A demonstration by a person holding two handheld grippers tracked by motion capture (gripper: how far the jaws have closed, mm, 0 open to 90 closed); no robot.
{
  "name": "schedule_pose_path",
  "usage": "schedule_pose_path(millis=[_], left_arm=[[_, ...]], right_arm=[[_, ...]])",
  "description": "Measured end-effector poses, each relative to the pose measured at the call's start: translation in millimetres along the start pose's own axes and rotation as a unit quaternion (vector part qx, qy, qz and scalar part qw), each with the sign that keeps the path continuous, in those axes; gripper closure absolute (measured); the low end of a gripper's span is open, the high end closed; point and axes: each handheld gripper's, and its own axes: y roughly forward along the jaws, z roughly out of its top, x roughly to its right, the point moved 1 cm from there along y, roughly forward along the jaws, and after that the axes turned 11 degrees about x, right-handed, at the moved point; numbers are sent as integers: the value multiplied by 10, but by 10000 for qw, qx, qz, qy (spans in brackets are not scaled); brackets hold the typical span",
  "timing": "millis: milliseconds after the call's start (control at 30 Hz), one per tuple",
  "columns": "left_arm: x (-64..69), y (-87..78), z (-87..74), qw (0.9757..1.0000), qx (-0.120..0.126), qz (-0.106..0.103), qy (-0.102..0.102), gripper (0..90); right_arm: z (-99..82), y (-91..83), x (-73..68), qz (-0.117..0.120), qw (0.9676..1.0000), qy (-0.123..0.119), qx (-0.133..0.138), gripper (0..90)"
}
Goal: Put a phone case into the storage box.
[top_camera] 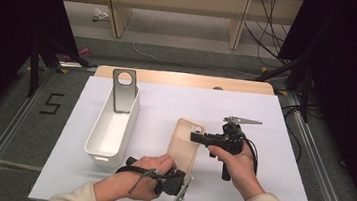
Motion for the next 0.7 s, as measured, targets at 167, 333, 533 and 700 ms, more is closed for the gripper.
schedule_pose_path(millis=[167,333,533,700], left_arm=[[-45,-18,-18,9999,41,119,-13,855],[-77,-70,-25,9984,382,322,-259,724],[-256,-287,-83,9773,1480,627,-1380,459],[-439,-416,-215,9308,2226,1199,-2639,299]], right_arm=[[46,-46,-39,122,9998,116,140,806],[99,-109,-35,1,9996,43,296,806],[161,-190,-15,-166,9989,-163,415,806],[176,-212,-23,-228,9984,-308,426,805]])
